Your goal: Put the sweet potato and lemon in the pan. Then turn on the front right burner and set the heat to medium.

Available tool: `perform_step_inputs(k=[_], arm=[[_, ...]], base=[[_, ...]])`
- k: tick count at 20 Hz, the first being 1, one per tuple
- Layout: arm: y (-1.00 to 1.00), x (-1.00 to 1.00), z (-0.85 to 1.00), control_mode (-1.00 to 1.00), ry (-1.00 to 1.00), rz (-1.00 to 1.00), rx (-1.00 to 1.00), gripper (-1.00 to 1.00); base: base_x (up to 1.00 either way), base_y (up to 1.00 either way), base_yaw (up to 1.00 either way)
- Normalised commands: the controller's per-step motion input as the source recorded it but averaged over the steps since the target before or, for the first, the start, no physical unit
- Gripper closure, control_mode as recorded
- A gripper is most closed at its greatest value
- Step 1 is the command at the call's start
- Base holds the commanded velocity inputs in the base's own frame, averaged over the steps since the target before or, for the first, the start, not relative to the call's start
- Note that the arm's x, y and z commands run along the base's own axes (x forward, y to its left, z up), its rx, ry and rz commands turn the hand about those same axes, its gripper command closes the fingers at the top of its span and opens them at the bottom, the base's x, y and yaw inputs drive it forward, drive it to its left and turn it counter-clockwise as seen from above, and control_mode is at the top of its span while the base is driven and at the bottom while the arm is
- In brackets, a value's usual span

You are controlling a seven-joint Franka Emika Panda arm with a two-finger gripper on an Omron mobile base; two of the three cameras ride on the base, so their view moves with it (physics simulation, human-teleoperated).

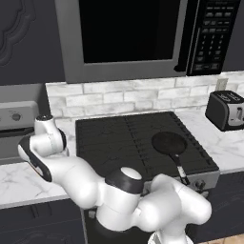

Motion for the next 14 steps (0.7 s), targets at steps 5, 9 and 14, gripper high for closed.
perform_step_inputs(k=[5,9,14], arm=[[0.14,0.08,-0.25,-1.00,0.00,0.00,0.00,-1.00],[0.16,0.17,-0.22,-1.00,0.00,0.00,0.00,-1.00],[0.13,0.16,-0.17,-1.00,0.00,0.00,0.00,-1.00]], base=[[0.00,0.00,0.00],[0.00,0.00,0.00],[0.00,0.00,0.00]])
